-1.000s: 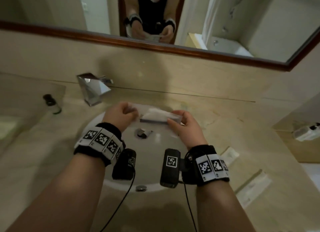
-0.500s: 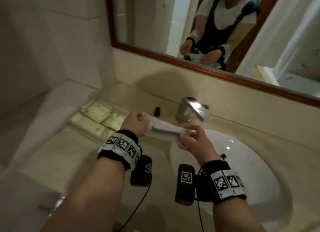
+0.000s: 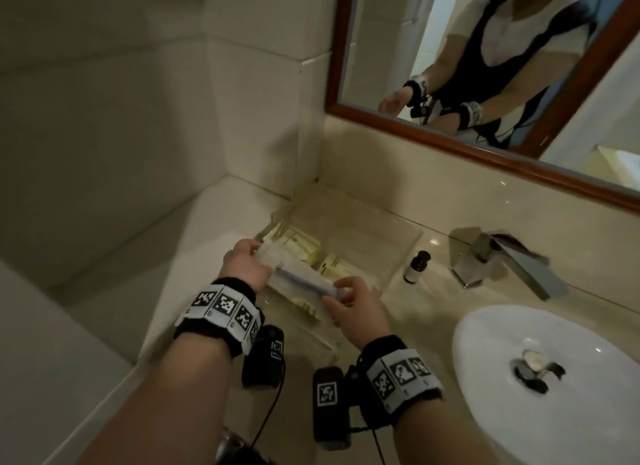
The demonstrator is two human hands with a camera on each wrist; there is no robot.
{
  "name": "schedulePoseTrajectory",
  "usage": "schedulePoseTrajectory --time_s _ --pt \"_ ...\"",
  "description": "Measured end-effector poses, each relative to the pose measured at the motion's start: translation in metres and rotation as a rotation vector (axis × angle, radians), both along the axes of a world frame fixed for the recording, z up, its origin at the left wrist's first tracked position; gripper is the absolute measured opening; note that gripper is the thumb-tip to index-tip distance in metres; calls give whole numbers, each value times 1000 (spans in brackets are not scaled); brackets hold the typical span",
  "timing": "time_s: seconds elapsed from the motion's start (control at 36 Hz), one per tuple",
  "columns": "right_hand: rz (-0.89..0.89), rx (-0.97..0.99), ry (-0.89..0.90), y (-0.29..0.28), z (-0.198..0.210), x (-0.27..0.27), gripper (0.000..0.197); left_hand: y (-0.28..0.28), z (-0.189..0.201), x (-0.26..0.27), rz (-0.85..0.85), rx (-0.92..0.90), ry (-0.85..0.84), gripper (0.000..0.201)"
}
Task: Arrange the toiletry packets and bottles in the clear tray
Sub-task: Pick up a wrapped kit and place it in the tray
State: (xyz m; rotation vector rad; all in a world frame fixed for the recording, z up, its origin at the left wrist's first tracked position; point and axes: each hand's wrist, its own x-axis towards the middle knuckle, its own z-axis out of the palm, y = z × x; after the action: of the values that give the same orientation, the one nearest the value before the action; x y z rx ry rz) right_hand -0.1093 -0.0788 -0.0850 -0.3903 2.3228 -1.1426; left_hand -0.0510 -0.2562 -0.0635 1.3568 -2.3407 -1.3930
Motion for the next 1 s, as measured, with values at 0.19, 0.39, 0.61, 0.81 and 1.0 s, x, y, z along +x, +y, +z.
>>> schedulePoseTrajectory --time_s 0.19,0.39,0.61,0.81,1.0 --pt "19 55 -5 -32 -17 4 28 -20 -26 -7 -59 -67 -125 56" --pt "-17 93 31 -50 -31 7 28 -24 -35 -15 -172 -262 -267 57" --pt "89 267 237 -53 -32 8 32 -20 -39 -23 -436 -414 -287 43" --pt "123 302 289 -57 -29 5 33 -23 -42 -25 -458 -357 -307 46" --pt "132 236 240 -54 -31 14 41 -30 -41 -25 -412 -333 -303 45"
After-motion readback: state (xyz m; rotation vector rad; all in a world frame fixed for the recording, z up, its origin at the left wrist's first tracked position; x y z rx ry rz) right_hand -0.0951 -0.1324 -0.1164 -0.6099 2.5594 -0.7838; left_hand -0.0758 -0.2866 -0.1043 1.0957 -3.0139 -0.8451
